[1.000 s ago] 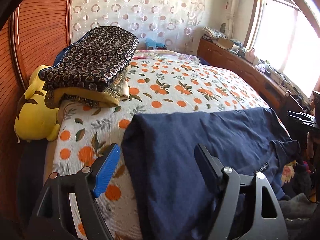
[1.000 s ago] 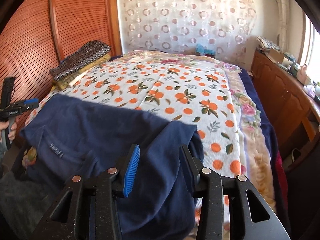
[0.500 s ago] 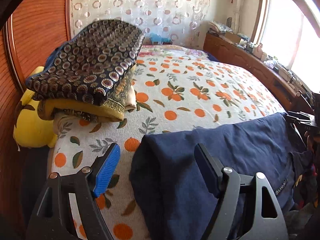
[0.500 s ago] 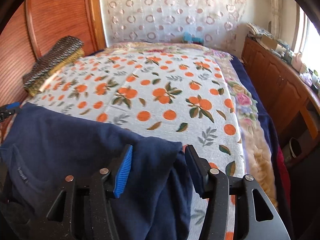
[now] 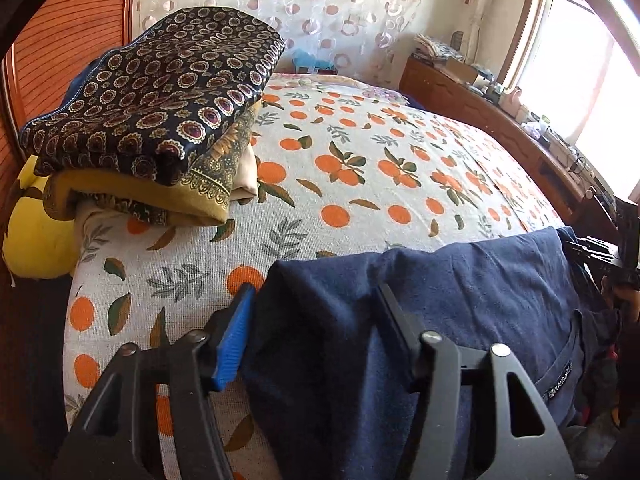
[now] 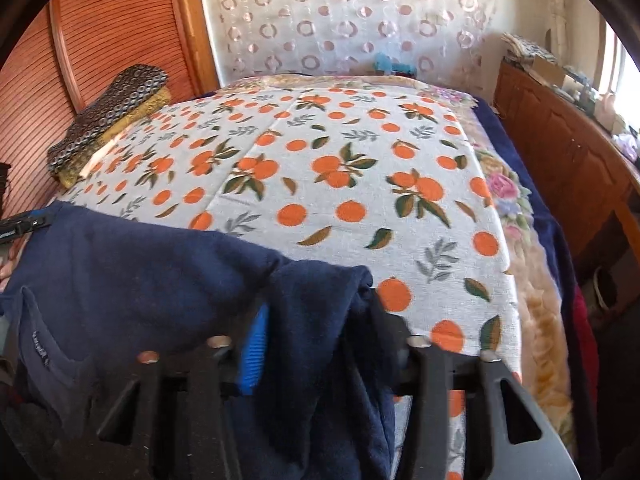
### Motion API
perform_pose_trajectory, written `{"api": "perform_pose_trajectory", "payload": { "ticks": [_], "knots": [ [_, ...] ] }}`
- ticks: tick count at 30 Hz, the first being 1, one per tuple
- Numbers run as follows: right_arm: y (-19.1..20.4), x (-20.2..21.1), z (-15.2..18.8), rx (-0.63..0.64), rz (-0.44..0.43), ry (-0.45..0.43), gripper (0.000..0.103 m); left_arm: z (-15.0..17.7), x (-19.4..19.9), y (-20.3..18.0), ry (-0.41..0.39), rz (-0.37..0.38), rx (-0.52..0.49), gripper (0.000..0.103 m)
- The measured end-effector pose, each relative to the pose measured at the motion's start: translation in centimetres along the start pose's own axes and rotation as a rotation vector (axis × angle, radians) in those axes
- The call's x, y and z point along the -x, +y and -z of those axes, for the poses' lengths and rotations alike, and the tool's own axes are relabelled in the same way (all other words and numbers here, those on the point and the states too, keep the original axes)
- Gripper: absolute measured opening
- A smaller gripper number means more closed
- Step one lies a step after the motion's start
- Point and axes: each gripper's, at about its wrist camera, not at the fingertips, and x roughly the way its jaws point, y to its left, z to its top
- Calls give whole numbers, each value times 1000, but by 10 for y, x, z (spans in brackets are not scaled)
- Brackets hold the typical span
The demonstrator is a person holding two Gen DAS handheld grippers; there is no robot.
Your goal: Fold small clothes
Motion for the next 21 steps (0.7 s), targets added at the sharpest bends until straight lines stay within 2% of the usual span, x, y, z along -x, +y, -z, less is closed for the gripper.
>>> {"api": "perform_pose_trajectory", "payload": {
  "ticks": [1,3,6,8,13,21],
  "knots": [
    [1,1,2,-2,-8,0,28,0,0,0,2,1,-2,52],
    [2,3,5,-2,-21,-5,21,-2,-1,-3,9,10,-16,33],
    [2,11,11,-14,-43,-31,18,-1,1,-8,13,40,-25,16],
    [2,20,13,-25,-57,-60,17,-2,9,-14,-5,44,-44,13],
    [1,61,18,-42,-82,-168,17,-6,53,-30,-118,74,-57,11],
    [18,141,12,45,-75,-327,16,-29,142,-62,-331,105,-119,11]
  ]
}}
